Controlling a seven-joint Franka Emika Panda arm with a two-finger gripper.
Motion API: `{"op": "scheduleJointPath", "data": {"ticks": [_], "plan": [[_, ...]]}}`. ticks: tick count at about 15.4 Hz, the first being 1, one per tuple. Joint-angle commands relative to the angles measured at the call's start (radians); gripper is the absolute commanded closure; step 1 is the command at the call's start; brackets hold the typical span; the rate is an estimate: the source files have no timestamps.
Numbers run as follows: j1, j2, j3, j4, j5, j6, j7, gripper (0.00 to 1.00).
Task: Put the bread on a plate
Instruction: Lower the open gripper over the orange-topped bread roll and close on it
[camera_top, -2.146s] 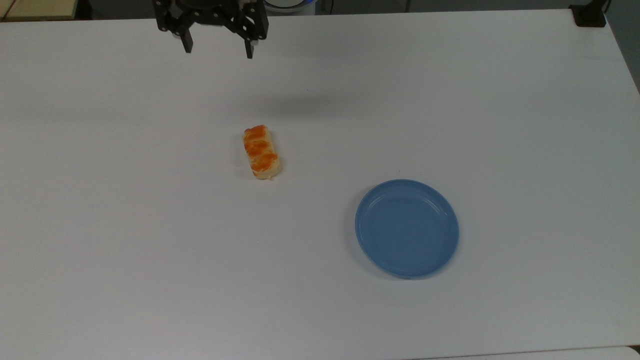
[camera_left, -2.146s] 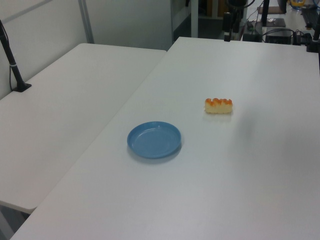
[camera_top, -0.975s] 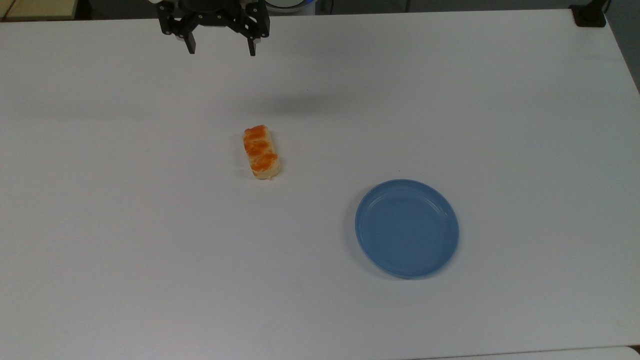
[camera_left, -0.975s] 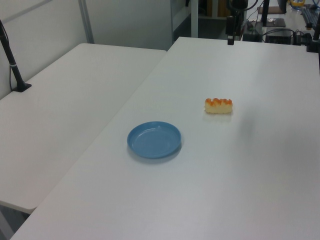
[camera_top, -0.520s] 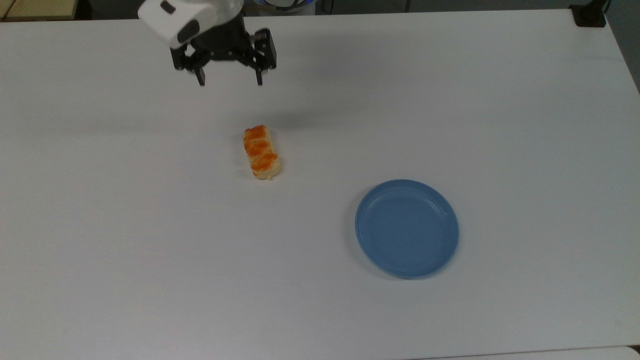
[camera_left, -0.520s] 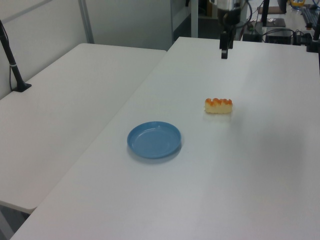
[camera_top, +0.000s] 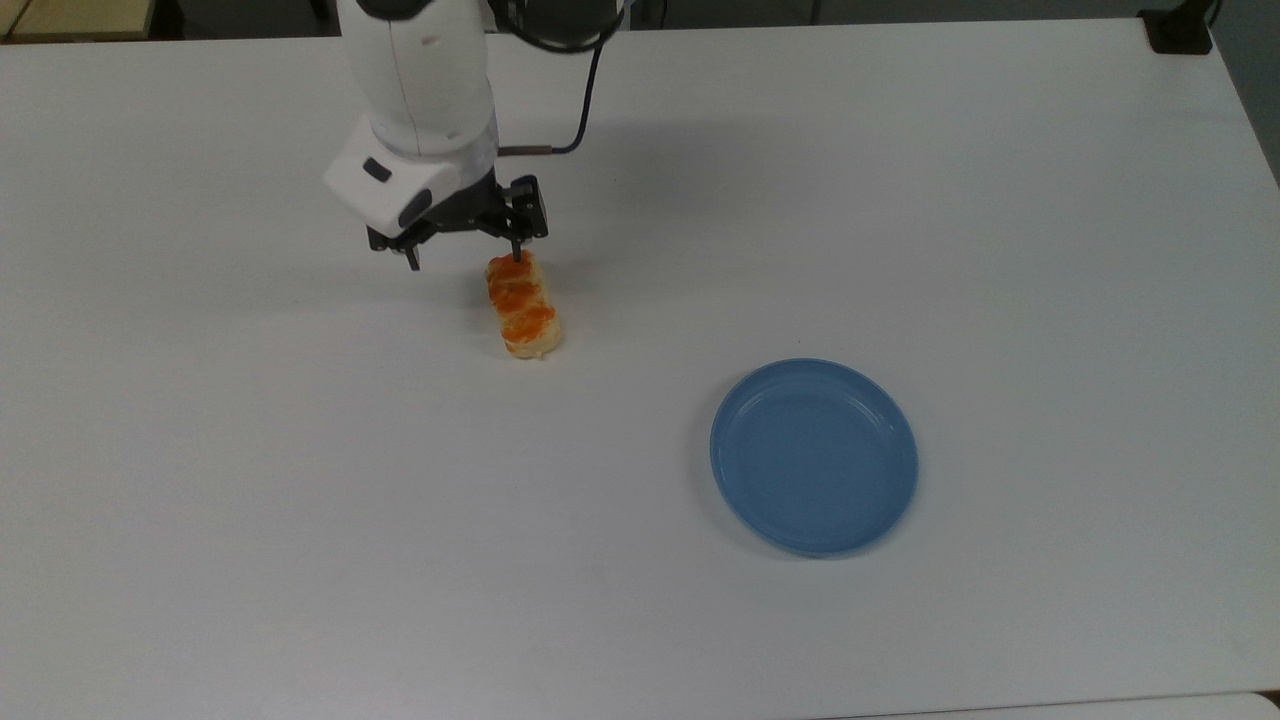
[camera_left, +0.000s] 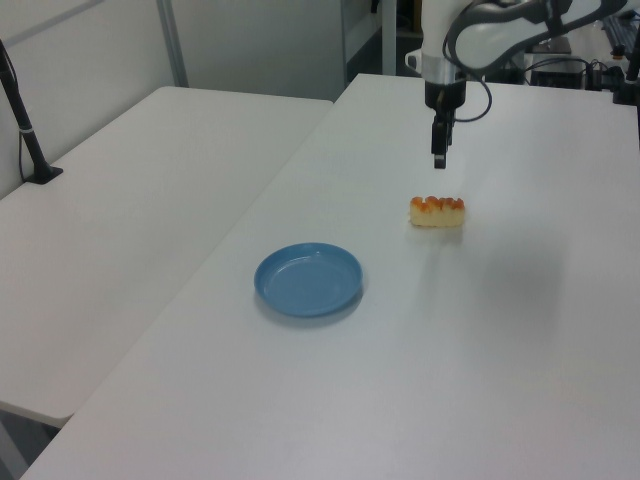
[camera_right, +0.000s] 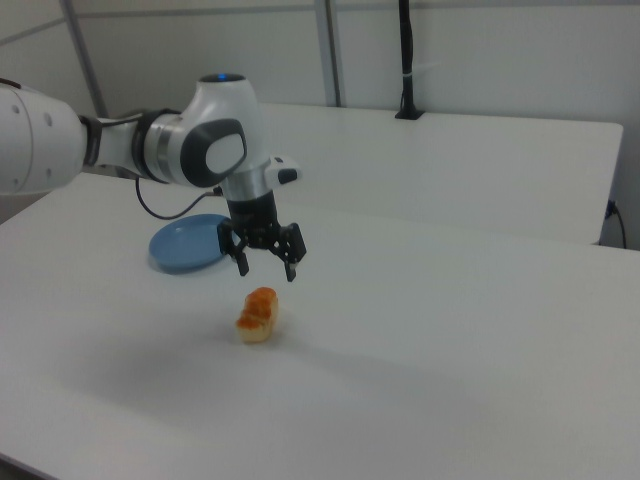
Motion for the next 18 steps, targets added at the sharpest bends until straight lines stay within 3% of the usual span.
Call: {"op": "scheduleJointPath", "data": {"ticks": [1,7,10,15,18], "plan": [[0.026,0.041,-0.010,-0.031,-0.014,0.075,-0.025,0.00],[0.069,0.073,-0.010,-0.083,-0.040,0.084,-0.019,0.04],[0.072,0.088,-0.010,-0.089,-0.071,0.103,-0.019,0.21],[0.072,0.093,-0.010,-0.089,-0.089,0.124,-0.017,0.60],[0.074,0.082,-0.005,-0.060,-0.068,0.121,0.005,0.59]]}}
